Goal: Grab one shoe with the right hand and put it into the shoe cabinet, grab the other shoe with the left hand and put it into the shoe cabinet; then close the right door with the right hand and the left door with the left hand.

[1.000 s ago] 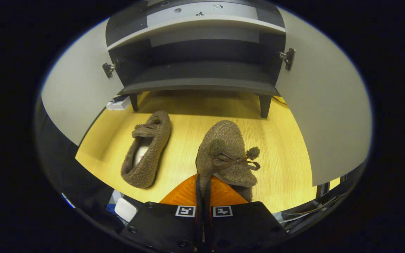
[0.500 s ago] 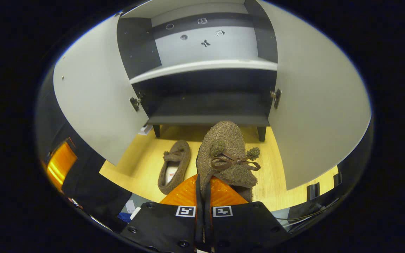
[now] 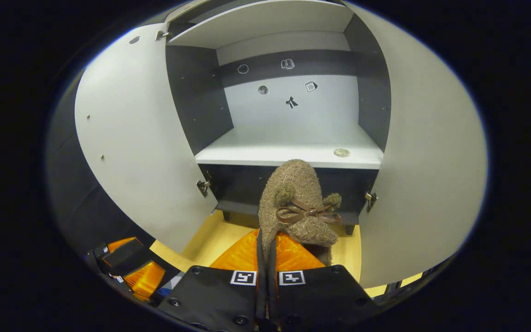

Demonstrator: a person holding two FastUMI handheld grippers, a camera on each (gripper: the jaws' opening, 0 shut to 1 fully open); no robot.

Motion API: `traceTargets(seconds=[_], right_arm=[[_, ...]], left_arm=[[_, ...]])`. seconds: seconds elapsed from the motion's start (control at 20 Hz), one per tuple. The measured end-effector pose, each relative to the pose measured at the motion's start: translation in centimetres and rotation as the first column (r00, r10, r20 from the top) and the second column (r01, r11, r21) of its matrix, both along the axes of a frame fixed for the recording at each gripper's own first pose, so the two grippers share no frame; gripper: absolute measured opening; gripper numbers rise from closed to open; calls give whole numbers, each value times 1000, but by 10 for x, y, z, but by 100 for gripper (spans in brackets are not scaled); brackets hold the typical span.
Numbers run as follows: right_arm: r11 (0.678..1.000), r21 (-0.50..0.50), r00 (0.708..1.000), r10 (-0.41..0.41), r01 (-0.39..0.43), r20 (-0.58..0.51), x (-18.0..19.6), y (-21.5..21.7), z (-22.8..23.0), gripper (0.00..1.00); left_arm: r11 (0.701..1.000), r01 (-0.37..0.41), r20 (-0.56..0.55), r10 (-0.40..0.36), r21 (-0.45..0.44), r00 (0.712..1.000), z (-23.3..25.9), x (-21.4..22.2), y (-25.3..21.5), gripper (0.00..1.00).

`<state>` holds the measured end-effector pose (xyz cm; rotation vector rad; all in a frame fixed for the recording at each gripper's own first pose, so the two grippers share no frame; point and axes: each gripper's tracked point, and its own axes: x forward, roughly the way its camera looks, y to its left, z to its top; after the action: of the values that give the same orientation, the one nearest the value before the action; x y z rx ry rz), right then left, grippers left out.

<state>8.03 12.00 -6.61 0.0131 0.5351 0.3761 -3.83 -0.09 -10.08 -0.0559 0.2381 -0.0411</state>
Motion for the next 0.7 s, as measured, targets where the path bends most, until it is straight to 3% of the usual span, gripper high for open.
traceTargets(seconds=[0.25, 0.4, 0.7], right_arm=[[1000, 9, 995, -20, 19, 101, 51, 1, 55, 4], [1000, 19, 988, -14, 11, 151, 87, 8, 82, 4], [993, 99, 982, -75, 59, 175, 170, 3, 115, 4]], left_arm=[[1000, 31, -3, -31, 3, 1000, 3, 18, -8, 92], [999, 43, 20, -43, 17, 999, 15, 34, -13, 96], [999, 39, 11, -39, 17, 999, 16, 65, -18, 93]])
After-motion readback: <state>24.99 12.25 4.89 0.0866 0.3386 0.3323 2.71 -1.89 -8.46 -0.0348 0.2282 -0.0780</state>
